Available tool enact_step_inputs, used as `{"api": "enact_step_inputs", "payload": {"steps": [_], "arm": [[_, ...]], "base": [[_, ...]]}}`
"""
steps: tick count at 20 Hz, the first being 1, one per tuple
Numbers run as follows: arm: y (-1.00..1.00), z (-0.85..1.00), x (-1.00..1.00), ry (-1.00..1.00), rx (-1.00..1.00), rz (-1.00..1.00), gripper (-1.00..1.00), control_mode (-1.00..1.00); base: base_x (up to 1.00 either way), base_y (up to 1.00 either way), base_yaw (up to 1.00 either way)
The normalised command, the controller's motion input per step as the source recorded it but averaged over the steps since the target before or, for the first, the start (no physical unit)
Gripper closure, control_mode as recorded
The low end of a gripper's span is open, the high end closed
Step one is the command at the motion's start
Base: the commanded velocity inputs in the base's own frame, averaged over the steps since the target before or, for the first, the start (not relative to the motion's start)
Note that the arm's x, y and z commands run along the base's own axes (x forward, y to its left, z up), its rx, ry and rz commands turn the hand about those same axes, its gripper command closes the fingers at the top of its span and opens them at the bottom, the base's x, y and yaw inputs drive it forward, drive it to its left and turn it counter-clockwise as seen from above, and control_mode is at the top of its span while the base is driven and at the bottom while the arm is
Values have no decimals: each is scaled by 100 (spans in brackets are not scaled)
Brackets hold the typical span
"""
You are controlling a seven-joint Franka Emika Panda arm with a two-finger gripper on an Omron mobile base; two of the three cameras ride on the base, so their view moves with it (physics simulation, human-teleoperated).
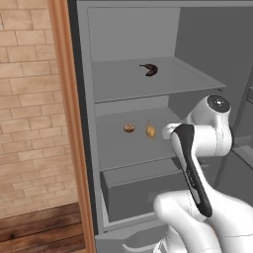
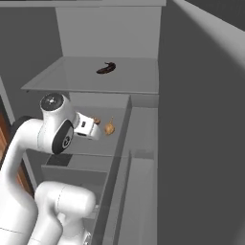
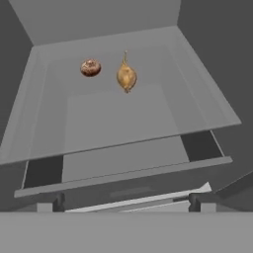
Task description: Place the onion in the correct fridge rack based on whether it is a fruit or vegetable. Finally, close the fridge door.
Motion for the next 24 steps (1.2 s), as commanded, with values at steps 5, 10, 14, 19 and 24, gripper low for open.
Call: {"api": "enact_step_inputs", "payload": {"steps": [5,10,14,19,24], "arm": [[0,0,0,0,0,0,-100,100],[0,0,0,0,0,0,-100,100],[0,0,0,0,0,0,-100,100],[0,0,0,0,0,0,-100,100],[0,0,0,0,0,0,-100,100]], "base": [[-32,30,13],[-75,0,2],[-85,3,0],[-44,39,0],[-32,58,-4]]}}
